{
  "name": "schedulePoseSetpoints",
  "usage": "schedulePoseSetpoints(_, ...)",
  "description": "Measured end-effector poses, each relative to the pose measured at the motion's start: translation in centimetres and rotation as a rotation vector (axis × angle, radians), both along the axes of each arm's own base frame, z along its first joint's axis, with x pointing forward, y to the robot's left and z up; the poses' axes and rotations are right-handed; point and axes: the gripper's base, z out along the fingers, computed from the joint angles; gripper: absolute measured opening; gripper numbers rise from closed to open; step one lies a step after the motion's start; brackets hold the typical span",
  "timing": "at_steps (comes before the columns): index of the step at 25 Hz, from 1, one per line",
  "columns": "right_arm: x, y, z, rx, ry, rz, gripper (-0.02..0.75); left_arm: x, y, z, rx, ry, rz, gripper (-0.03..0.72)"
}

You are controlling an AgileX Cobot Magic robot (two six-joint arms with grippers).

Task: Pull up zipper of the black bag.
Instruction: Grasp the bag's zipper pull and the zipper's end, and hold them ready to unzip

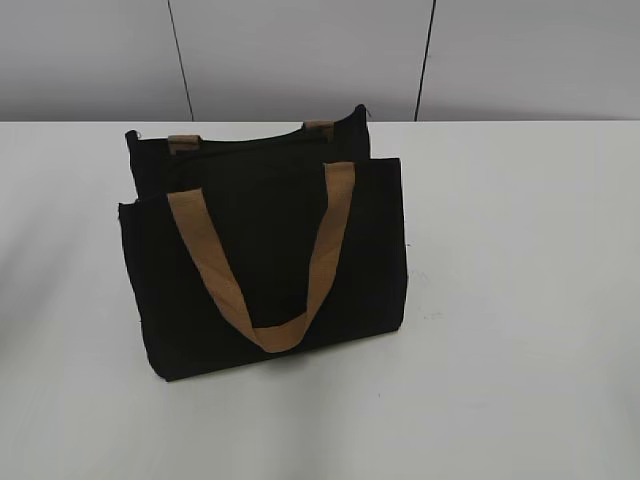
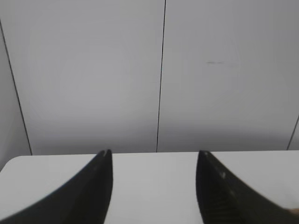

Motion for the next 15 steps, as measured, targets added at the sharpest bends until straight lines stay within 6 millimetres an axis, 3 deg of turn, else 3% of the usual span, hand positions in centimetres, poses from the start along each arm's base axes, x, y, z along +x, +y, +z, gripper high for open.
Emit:
schedulePoseSetpoints(4, 0.0, 0.0, 0.0, -0.001, 0.0, 0.0, 0.421, 4.0, -0.4, -1.9, -0.006, -0.058, -0.002, 0.396)
schedulePoseSetpoints(7, 0.0, 0.0, 0.0, -0.001, 0.0, 0.0, 0.421, 5.3, -0.5, -4.2, -0.013, -0.116, -0.004, 0.391)
schedulePoseSetpoints(15, 0.0, 0.0, 0.0, -0.001, 0.0, 0.0, 0.421, 3.9, -0.8, -12.1, -0.014, -0.014, -0.049, 0.39)
